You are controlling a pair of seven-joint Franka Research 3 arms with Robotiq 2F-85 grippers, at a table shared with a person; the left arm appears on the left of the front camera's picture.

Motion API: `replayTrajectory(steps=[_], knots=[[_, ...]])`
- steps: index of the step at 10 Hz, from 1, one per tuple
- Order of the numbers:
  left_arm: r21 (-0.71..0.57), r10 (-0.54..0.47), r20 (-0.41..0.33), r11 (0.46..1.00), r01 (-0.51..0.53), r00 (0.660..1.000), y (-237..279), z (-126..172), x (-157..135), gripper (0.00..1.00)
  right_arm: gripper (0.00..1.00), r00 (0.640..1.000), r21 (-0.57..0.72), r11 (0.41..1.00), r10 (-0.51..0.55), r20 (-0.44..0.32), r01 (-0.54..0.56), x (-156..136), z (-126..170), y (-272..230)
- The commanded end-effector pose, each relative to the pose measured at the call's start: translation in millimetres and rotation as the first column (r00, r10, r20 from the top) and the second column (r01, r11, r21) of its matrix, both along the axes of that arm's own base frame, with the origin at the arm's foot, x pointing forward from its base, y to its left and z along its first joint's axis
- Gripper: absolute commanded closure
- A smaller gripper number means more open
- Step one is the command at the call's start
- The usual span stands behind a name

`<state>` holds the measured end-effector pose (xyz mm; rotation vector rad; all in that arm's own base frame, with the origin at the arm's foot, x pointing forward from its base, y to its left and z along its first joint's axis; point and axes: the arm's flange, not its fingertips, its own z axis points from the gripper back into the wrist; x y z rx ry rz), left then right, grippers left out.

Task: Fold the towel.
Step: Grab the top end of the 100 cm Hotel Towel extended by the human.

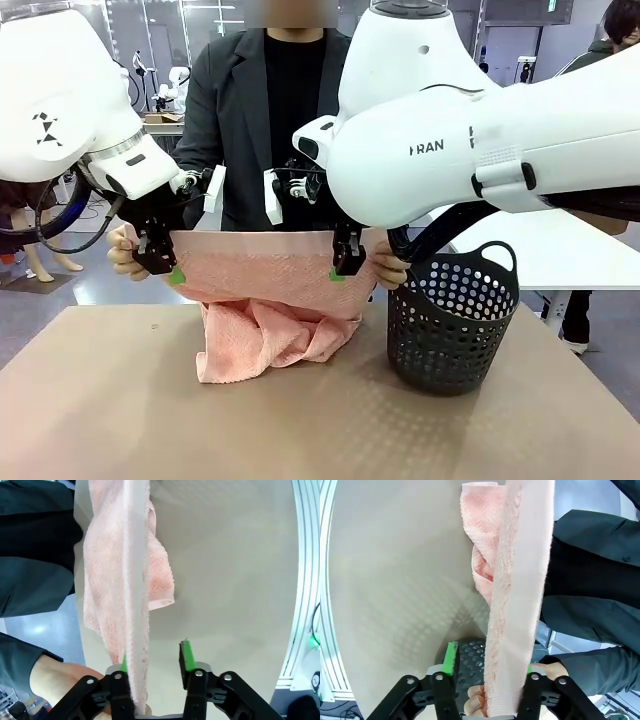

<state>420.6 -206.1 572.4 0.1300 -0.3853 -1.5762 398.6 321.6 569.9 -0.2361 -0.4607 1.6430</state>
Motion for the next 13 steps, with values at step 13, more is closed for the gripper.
replayTrajectory(steps=[13], knots=[[-0.002,-0.002,0.005,1.0,0.002,1.0,-0.6,2.4,-1.4,1.0,1.0,1.0,-0.002,1.0,-0.01,-0.014,0.01,5.4,-2.2,1.3]])
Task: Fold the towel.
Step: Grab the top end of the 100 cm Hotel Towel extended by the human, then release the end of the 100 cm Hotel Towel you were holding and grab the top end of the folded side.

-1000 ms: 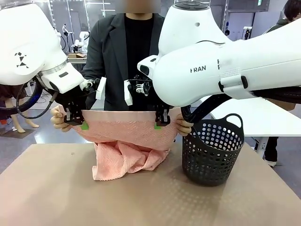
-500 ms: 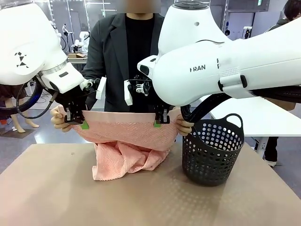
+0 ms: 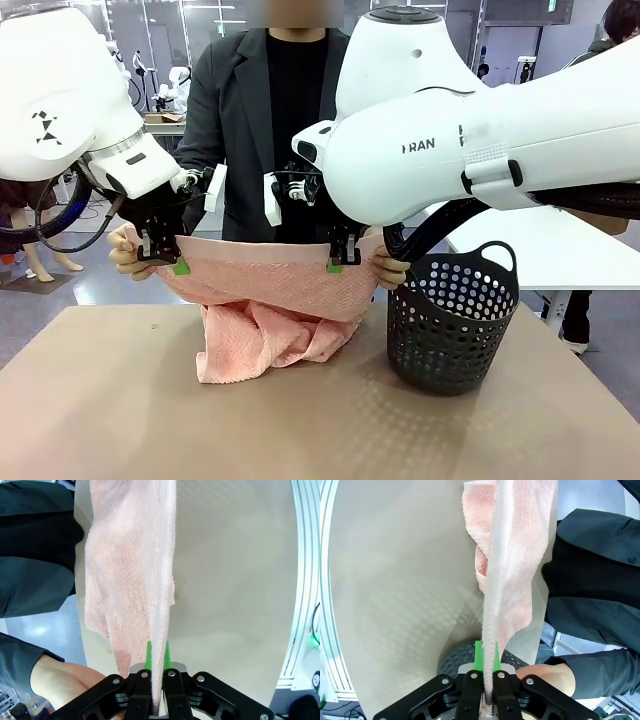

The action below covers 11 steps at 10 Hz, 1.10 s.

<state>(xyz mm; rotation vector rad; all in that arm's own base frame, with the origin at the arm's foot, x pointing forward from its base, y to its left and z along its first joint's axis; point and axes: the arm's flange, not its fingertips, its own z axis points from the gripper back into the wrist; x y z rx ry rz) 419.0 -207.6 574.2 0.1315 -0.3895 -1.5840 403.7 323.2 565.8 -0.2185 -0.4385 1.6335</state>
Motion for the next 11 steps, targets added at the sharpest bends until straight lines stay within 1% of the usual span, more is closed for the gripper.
replayTrajectory(steps=[1,11], knots=[[-0.001,0.006,0.001,1.0,-0.006,1.0,0.9,0.6,0.2,1.0,1.0,1.0,-0.001,1.0,0.001,0.011,-0.001,0.2,1.9,-0.4],[-0.001,0.006,0.001,1.0,-0.006,1.0,0.9,0.6,0.2,1.0,1.0,1.0,-0.001,1.0,0.001,0.011,-0.001,0.2,1.9,-0.4]])
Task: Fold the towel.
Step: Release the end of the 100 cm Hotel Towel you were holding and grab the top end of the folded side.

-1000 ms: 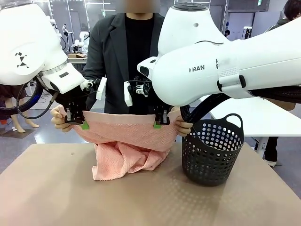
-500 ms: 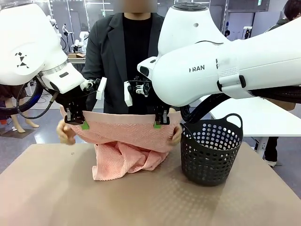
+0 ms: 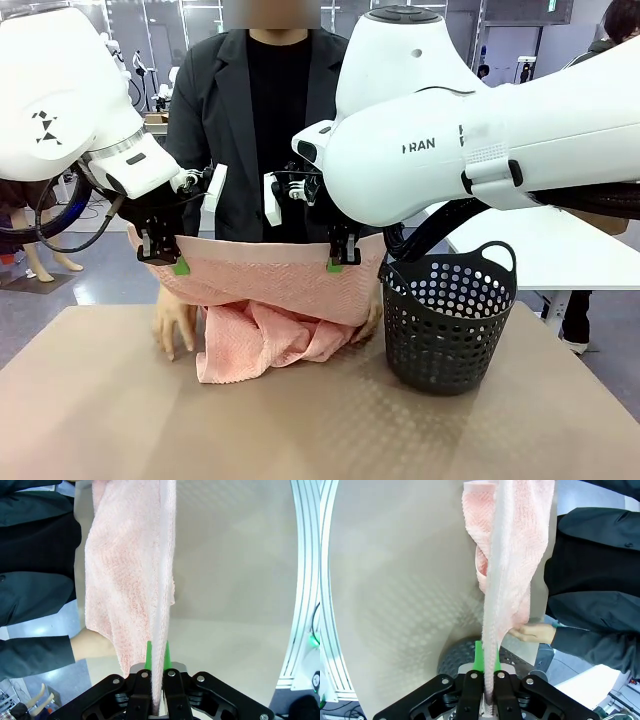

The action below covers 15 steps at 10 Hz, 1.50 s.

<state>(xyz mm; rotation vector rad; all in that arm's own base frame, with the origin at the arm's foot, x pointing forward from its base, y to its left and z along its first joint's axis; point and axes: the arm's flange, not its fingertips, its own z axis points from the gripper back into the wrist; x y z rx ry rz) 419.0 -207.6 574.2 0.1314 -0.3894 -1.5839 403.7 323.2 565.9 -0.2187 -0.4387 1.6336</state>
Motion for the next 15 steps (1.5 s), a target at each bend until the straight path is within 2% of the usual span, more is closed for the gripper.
replayTrajectory(steps=[1,15], knots=[[-0.001,0.006,0.001,1.0,-0.006,1.0,0.9,0.6,0.2,1.0,1.0,1.0,-0.001,1.0,0.001,0.01,-0.001,0.3,1.8,-0.4],[-0.001,0.006,0.001,1.0,-0.006,1.0,0.9,0.6,0.2,1.0,1.0,1.0,-0.001,1.0,0.001,0.01,-0.001,0.3,1.8,-0.4]])
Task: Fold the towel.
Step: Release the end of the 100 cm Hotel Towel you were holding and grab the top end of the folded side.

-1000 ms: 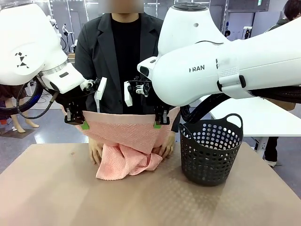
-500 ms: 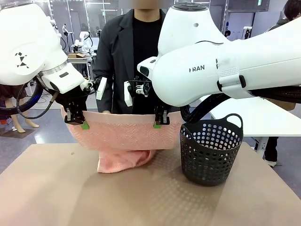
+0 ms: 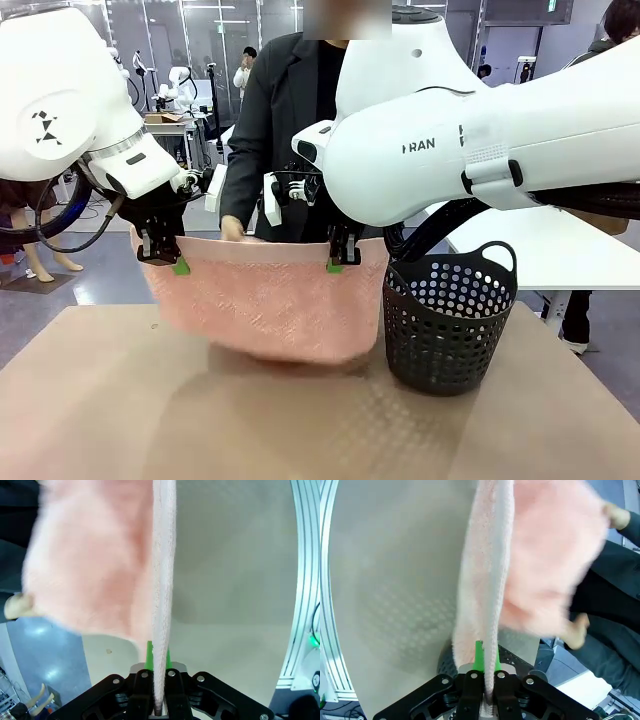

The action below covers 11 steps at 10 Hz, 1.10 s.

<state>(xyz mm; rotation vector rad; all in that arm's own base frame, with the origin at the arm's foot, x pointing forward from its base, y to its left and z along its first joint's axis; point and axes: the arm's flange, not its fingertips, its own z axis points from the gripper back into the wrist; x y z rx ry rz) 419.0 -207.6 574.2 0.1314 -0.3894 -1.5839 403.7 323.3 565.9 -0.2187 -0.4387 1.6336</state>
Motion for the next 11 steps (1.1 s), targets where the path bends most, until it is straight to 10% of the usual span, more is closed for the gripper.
replayTrajectory(steps=[1,11], knots=[[-0.001,0.006,0.001,1.0,-0.006,1.0,0.9,0.6,0.2,1.0,1.0,1.0,-0.001,1.0,0.001,0.01,-0.001,0.3,1.8,-0.4],[-0.001,0.006,0.001,1.0,-0.006,1.0,0.9,0.6,0.2,1.0,1.0,1.0,-0.001,1.0,0.001,0.01,-0.001,0.3,1.8,-0.4]])
